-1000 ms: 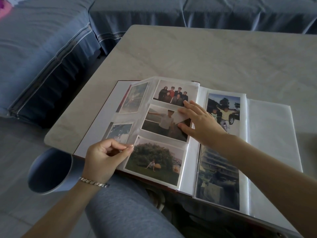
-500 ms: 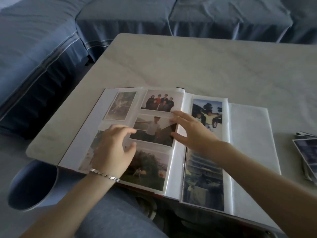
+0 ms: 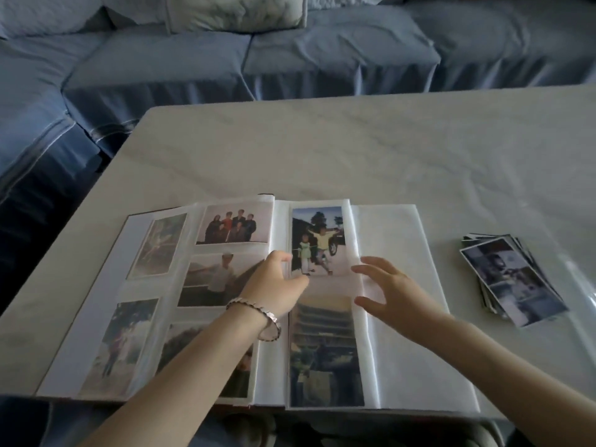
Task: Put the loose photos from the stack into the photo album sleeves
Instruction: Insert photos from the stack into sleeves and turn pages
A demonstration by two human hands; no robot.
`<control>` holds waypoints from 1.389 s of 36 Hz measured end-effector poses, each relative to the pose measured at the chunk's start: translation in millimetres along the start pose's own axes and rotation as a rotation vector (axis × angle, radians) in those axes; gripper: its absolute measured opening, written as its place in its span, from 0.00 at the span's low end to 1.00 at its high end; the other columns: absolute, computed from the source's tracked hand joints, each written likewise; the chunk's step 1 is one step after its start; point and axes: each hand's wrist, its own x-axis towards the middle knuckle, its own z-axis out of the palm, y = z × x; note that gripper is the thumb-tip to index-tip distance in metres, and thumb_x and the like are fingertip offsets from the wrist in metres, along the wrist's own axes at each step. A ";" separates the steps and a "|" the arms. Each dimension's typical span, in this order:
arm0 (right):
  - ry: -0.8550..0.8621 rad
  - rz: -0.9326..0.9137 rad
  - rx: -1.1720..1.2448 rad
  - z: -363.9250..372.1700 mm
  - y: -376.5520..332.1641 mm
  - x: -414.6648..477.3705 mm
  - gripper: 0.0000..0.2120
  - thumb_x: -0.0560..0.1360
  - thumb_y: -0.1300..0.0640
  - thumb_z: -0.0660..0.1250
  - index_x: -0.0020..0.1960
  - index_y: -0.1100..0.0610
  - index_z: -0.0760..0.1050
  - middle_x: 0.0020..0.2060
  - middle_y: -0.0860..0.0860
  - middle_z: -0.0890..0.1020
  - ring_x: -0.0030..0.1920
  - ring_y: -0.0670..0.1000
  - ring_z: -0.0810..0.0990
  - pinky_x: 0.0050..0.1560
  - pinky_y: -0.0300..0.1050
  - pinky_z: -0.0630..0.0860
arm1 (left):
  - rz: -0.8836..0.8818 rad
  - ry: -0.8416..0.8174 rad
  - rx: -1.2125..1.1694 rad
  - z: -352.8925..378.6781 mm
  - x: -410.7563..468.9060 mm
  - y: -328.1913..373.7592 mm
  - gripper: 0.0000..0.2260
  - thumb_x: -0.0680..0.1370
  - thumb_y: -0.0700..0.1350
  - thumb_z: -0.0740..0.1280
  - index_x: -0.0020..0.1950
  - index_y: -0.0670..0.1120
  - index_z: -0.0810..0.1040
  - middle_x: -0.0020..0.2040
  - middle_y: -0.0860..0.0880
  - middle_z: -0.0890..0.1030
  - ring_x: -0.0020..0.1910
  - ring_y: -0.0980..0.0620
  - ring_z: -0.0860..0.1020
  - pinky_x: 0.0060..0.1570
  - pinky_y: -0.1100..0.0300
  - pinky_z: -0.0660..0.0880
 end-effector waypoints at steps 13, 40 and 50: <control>0.002 -0.044 0.112 -4.0 8.5 -6.6 0.24 0.75 0.53 0.68 0.69 0.48 0.67 0.71 0.45 0.64 0.68 0.47 0.68 0.66 0.36 0.62 | -0.128 0.079 -0.205 14.1 3.0 12.7 0.22 0.74 0.42 0.69 0.67 0.44 0.71 0.60 0.46 0.76 0.52 0.52 0.72 0.51 0.63 0.65; 0.179 0.383 -0.413 -67.2 132.2 -63.7 0.22 0.74 0.38 0.61 0.60 0.53 0.72 0.61 0.48 0.73 0.63 0.50 0.70 0.59 0.42 0.64 | 0.178 -0.247 -0.028 131.6 16.5 104.8 0.24 0.74 0.61 0.64 0.65 0.51 0.67 0.48 0.54 0.75 0.48 0.53 0.78 0.49 0.58 0.75; 0.156 0.317 -0.487 -65.0 124.8 -70.2 0.24 0.75 0.37 0.57 0.62 0.52 0.71 0.61 0.46 0.73 0.65 0.46 0.68 0.64 0.38 0.61 | 0.193 -0.196 -0.017 106.7 16.9 76.4 0.05 0.76 0.46 0.65 0.42 0.56 0.74 0.41 0.55 0.80 0.41 0.58 0.78 0.44 0.61 0.76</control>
